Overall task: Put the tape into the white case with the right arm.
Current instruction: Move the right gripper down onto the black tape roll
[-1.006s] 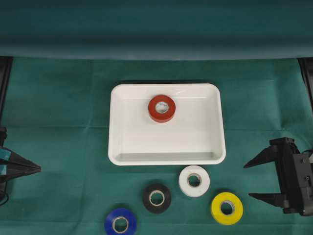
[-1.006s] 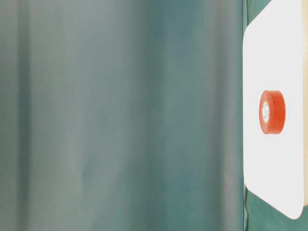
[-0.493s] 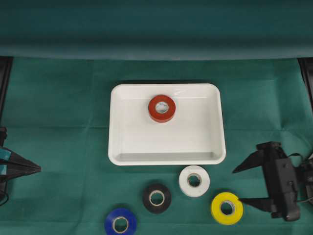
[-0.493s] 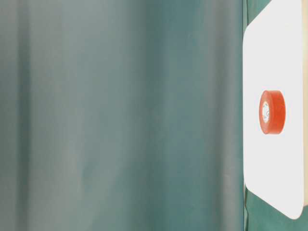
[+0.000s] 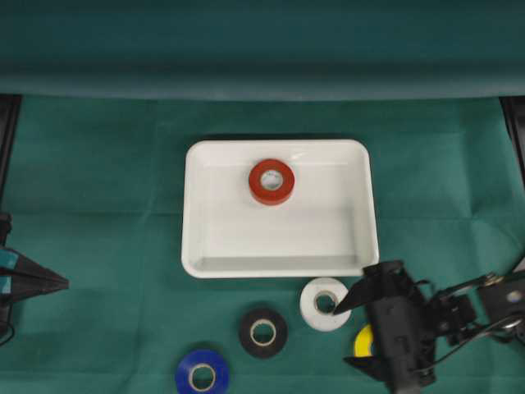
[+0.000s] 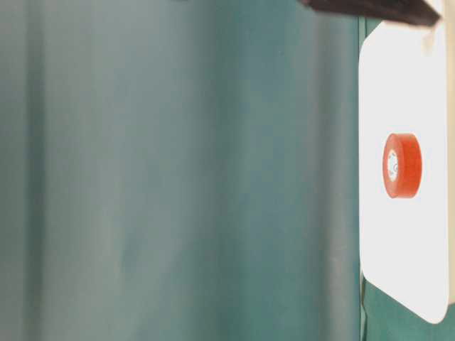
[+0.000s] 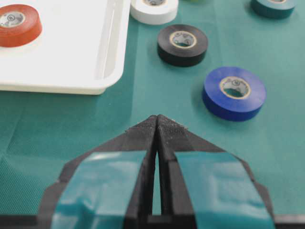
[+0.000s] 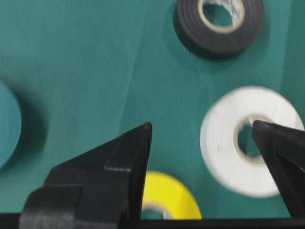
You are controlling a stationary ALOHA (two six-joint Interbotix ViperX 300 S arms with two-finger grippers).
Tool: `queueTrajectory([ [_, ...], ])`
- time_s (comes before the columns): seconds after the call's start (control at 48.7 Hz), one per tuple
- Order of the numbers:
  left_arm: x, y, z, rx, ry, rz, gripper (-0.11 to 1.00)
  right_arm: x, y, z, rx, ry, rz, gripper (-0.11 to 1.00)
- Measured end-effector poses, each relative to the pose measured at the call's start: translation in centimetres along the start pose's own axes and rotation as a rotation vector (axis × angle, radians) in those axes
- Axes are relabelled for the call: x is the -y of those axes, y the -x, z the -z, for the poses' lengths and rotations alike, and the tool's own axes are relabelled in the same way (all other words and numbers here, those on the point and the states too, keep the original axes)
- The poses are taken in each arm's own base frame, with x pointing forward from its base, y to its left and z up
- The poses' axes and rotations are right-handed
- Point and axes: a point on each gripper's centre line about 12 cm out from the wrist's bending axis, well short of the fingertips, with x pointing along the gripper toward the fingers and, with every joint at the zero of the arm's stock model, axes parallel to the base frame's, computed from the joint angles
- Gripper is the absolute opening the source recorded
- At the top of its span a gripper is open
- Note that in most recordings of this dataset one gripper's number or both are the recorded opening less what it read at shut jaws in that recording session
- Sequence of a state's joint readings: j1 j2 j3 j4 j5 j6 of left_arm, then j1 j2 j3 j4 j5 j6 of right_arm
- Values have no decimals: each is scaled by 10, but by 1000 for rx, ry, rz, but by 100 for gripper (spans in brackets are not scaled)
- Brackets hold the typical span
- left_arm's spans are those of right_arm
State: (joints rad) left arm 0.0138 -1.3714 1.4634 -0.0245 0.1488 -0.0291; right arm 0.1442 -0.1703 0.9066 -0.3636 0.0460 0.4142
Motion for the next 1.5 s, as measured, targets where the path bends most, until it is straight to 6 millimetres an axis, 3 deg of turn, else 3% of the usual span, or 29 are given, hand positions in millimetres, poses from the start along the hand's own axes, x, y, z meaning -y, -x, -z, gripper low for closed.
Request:
queueTrajectory([
  [0.37,0,0,1,-2,0,0,0,-2,-42,-34,1,28,3,54],
  [0.76,0,0,1,-1,0,-2,0,-3,-65,-56,21,56,4,54],
  [1.232,0,0,1,-1,-1,-2,0,-4,-79,-56,3,54,4,54],
  [1.499,0,0,1,-1,-1,-2,0,-3,-95,-42,-45,51,4,54],
])
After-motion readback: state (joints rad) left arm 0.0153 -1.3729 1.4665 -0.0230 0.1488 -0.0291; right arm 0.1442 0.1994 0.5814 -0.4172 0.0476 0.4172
